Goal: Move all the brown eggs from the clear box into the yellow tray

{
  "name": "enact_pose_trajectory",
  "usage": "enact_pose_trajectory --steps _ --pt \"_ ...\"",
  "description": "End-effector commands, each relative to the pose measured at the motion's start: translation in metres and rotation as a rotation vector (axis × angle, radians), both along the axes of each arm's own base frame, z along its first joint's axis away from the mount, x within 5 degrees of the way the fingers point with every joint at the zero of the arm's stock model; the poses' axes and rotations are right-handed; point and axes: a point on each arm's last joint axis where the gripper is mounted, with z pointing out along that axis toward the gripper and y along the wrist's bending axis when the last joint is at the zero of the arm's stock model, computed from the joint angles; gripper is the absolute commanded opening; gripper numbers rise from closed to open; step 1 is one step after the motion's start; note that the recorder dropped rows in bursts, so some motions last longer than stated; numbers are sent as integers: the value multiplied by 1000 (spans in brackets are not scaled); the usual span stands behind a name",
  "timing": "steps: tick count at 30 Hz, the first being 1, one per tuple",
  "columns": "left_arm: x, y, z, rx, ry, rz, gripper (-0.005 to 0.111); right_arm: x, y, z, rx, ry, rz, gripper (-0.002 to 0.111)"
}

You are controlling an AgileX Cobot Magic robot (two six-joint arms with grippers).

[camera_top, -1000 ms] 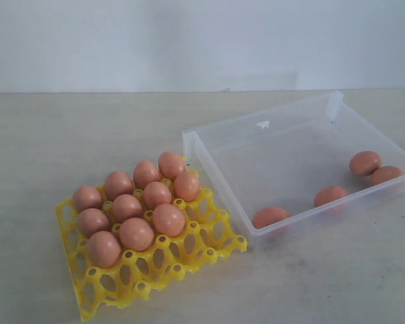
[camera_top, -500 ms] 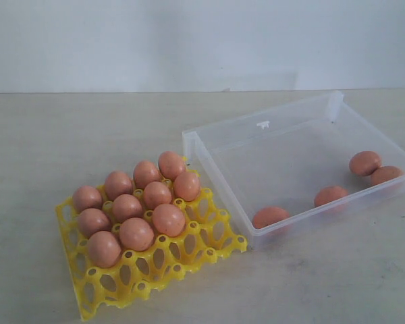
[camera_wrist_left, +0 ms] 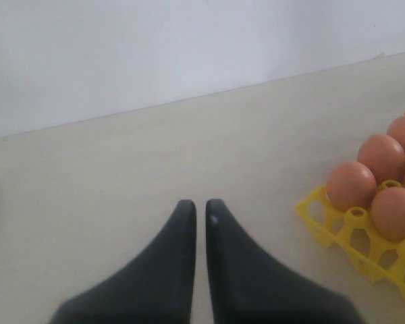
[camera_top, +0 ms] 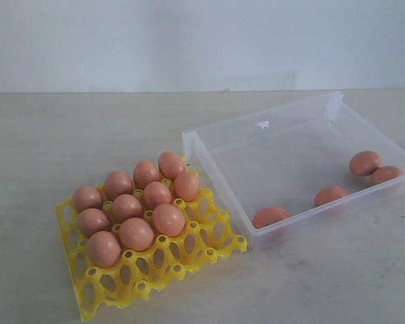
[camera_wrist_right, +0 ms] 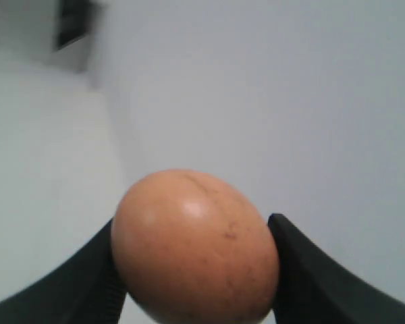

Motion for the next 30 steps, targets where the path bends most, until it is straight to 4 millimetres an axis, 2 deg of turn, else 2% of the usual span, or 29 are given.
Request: enact_pose_trajectory --steps 1,5,9,13,19,25,30 --pt "0 0 -1 -5 0 -7 4 -18 34 -4 -303 -95 146 0" --pt "0 0 -1 -5 0 -7 4 3 27 -23 -203 68 139 0" --pt "0 0 -1 -5 0 -7 4 19 17 -64 -70 193 112 0" --pt "0 0 -1 -5 0 -7 4 14 7 -109 0 232 32 0" --pt "0 0 -1 -5 0 -7 4 4 10 -179 25 286 147 0" --pt "0 0 -1 -5 0 -7 4 -3 19 -245 -113 472 155 0" --pt "0 0 -1 -5 0 -7 4 -15 39 -284 -434 575 222 0"
